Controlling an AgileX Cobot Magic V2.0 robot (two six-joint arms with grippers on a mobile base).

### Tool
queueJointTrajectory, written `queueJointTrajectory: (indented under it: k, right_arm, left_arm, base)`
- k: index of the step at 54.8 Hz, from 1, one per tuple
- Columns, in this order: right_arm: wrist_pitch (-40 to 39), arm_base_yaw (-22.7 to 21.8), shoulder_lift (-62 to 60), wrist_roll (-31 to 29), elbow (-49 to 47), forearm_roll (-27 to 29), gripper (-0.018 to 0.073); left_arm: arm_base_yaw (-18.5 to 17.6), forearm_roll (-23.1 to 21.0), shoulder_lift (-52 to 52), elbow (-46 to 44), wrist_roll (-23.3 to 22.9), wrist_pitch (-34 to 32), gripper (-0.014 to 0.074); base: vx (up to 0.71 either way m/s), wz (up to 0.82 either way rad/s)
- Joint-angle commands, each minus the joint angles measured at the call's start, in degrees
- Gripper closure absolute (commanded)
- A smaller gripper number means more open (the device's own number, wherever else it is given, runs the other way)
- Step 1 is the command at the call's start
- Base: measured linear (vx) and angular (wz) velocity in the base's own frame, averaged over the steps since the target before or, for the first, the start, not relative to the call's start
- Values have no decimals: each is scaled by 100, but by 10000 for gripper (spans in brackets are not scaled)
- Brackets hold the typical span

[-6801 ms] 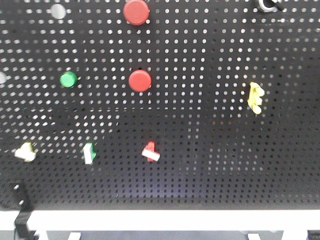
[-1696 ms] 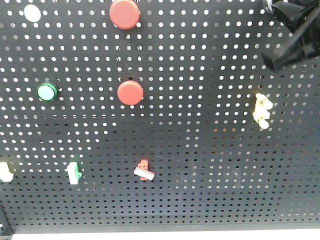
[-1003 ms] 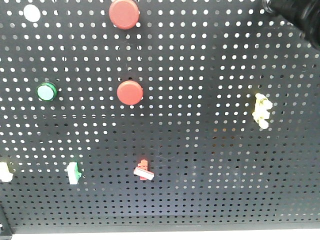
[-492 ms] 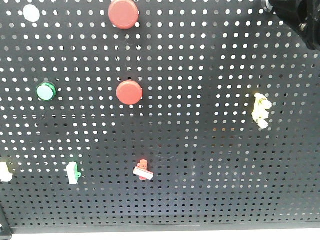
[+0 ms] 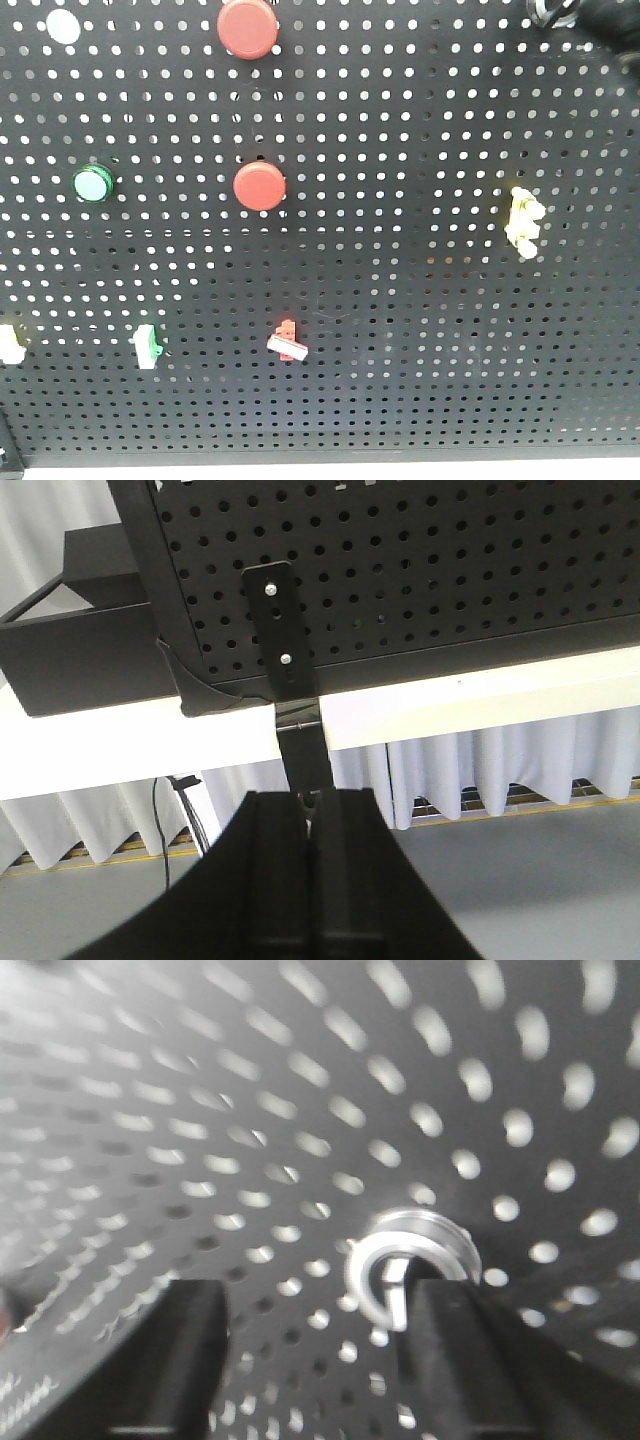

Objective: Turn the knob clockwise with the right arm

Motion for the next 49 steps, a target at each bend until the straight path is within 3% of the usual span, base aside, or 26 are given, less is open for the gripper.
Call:
queueJointTrajectory:
  k: [1,11,30,49]
  right_arm:
    - [79,10,-416,-312,-204,-342,64]
    - [693,10,-1119,-389,-135,-964,64]
    - [104,10,-2678,-357,2018,-939,65]
    - [153,10,-3226,-363,2594,-944,65]
  left_arm:
    - [-17,-47,-100,154,-8,-443,603]
    - [-17,-47,-100,154,-8,-443,603]
    - [-17,-47,-100,154,-8,-443,603]
    - [-17,-47,-100,154,-8,-443,603]
  base:
    - [0,0]
    - [0,0]
    - [0,0]
    - [0,0]
